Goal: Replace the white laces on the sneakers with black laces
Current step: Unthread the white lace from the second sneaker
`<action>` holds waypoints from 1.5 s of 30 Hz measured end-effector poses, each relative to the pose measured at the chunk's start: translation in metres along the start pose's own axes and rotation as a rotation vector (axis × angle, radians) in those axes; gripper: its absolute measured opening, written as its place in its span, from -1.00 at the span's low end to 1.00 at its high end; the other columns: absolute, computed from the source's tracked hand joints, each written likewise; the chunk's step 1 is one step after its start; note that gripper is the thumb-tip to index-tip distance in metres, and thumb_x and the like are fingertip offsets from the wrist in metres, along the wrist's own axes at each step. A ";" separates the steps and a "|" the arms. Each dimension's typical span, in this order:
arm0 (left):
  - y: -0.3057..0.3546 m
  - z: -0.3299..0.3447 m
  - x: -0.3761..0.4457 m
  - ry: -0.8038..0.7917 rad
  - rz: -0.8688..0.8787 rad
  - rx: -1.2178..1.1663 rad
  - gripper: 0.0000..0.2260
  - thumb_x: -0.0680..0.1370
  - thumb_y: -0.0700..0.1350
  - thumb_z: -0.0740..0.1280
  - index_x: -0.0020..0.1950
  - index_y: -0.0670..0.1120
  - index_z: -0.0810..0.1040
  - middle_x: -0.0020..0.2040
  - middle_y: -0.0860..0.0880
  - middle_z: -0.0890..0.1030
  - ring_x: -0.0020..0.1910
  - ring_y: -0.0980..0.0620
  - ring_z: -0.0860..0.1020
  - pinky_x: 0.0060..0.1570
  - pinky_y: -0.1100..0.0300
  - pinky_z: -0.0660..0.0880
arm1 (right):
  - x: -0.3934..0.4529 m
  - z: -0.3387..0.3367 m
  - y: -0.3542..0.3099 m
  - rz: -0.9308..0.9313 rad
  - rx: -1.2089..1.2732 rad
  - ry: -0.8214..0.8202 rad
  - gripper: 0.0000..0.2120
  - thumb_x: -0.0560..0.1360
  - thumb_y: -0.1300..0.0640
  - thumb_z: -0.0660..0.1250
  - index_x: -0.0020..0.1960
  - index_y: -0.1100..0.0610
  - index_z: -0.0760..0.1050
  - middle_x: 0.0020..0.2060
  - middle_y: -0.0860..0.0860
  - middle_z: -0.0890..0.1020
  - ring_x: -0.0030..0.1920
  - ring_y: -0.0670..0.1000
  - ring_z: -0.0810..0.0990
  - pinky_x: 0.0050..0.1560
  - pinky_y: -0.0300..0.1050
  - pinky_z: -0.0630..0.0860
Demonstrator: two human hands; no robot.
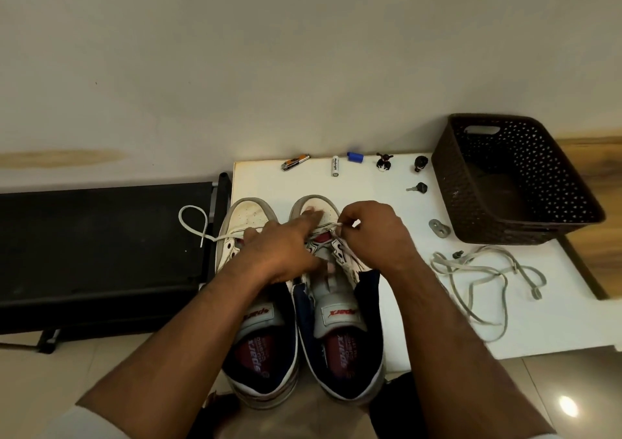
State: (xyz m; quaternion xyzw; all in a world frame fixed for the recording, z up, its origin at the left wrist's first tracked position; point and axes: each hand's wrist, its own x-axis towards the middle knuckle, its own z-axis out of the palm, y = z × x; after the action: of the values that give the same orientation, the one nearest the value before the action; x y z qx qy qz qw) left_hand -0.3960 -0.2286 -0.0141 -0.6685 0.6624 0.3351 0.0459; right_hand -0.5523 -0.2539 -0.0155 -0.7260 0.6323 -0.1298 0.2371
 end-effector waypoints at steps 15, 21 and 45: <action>0.005 0.001 0.001 -0.001 0.033 0.045 -0.19 0.43 0.18 0.41 0.54 0.29 -0.01 0.56 0.26 -0.02 0.54 -0.13 0.04 0.40 -0.21 0.01 | 0.007 0.003 0.015 0.084 0.061 -0.122 -0.94 0.47 0.10 0.42 -0.15 0.08 0.61 -0.16 0.01 0.65 -0.11 -0.02 0.58 -0.12 -0.19 0.46; 0.003 0.002 0.003 0.004 0.039 -0.013 -0.21 0.43 0.08 0.43 0.53 0.30 0.04 0.56 0.26 0.04 0.53 -0.09 0.10 0.40 -0.20 0.03 | 0.008 0.000 0.019 0.111 0.114 -0.098 -0.91 0.43 0.02 0.45 -0.20 0.00 0.58 -0.22 -0.08 0.64 -0.14 -0.07 0.58 -0.14 -0.18 0.47; 0.001 0.005 0.005 0.011 0.041 -0.124 -0.28 0.35 -0.01 0.36 0.43 0.36 0.16 0.34 0.03 0.49 0.31 -0.09 0.41 0.33 -0.16 0.29 | 0.009 0.003 0.027 0.189 0.109 -0.126 -0.76 0.36 -0.09 0.50 -0.20 0.05 0.55 -0.21 -0.04 0.59 -0.15 -0.04 0.56 -0.16 -0.15 0.48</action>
State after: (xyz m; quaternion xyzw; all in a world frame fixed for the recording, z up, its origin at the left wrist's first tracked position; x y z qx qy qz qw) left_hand -0.3991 -0.2305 -0.0201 -0.6582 0.6540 0.3728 -0.0059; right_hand -0.5723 -0.2650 -0.0331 -0.6560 0.6737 -0.0950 0.3267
